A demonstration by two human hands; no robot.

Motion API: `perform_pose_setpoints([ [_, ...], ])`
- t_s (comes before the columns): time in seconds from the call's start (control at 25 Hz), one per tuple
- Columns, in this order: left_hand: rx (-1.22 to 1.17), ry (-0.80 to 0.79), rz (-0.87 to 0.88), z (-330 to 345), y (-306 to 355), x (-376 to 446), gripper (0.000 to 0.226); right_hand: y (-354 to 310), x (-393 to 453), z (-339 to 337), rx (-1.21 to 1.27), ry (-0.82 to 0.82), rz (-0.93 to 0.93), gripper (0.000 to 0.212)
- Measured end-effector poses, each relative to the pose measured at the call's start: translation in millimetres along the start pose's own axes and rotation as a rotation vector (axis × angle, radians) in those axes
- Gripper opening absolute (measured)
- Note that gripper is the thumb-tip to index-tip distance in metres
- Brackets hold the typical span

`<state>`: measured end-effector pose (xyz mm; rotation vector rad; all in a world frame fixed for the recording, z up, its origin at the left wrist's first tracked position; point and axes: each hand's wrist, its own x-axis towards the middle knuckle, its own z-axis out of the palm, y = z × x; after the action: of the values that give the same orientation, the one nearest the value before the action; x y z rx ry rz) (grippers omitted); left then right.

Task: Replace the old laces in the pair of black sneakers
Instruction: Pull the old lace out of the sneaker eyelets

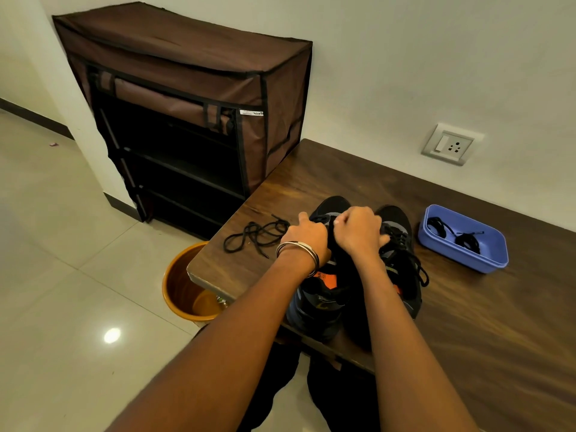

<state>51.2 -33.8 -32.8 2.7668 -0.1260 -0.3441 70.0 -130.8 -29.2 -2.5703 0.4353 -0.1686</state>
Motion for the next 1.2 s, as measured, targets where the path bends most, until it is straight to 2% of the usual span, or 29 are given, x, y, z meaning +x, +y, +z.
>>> perform_pose_setpoints([
  [0.12,0.019,0.001,0.010,1.1,0.6,1.1,0.035,5.2,7.9,-20.0,0.822,0.099,0.342,0.022],
  [0.16,0.020,0.001,0.010,1.7,0.9,1.0,0.034,10.9,9.7,-27.2,0.947,0.169,0.416,0.020],
  [0.2,0.021,0.002,0.010,1.8,1.1,1.1,0.034,14.9,9.7,-33.7,0.940,0.218,0.424,0.019],
  [0.24,0.021,0.002,0.013,2.1,0.9,1.2,0.034,17.3,8.0,-37.6,0.814,0.253,0.364,0.018],
  [0.32,0.016,-0.001,0.017,1.8,0.9,1.2,0.035,19.6,3.7,-39.2,0.414,0.268,0.111,0.026],
  [0.36,0.014,0.000,0.018,1.5,0.9,1.6,0.036,19.4,4.0,-36.3,0.243,0.232,-0.010,0.032],
  [0.44,0.005,0.002,0.020,1.0,0.0,1.6,0.038,13.4,4.6,-26.2,-0.013,0.058,-0.145,0.028],
  [0.52,-0.010,0.005,0.017,1.3,-2.6,2.9,0.041,7.5,5.2,-13.4,-0.144,-0.083,-0.163,0.018],
  [0.56,-0.023,-0.001,0.008,2.1,-5.0,4.5,0.043,5.8,5.7,-8.3,-0.178,-0.096,-0.149,0.016],
  [0.68,-0.067,-0.069,-0.016,4.2,-13.5,12.4,0.050,2.1,3.6,0.3,-0.296,-0.047,-0.122,0.013],
  [0.8,-0.131,-0.183,-0.052,6.7,-19.1,16.8,0.066,1.2,4.0,2.3,-0.307,-0.056,-0.077,0.011],
  [0.88,-0.170,-0.213,-0.067,7.8,-20.4,17.2,0.072,1.5,5.9,1.0,-0.156,-0.085,0.026,0.016],
  [0.96,-0.176,-0.208,-0.066,8.5,-21.1,19.2,0.072,1.5,7.9,-12.0,0.207,-0.072,0.137,0.019],
  [1.08,-0.157,-0.200,-0.077,10.7,-19.4,22.6,0.072,5.3,3.9,-45.9,0.764,0.044,0.156,0.020],
  [1.16,-0.149,-0.194,-0.083,12.8,-16.3,22.0,0.072,11.5,0.0,-60.2,0.889,0.130,0.158,0.020],
  [1.2,-0.143,-0.192,-0.082,13.5,-14.5,21.4,0.073,16.9,1.0,-60.4,0.818,0.179,0.161,0.016],
])
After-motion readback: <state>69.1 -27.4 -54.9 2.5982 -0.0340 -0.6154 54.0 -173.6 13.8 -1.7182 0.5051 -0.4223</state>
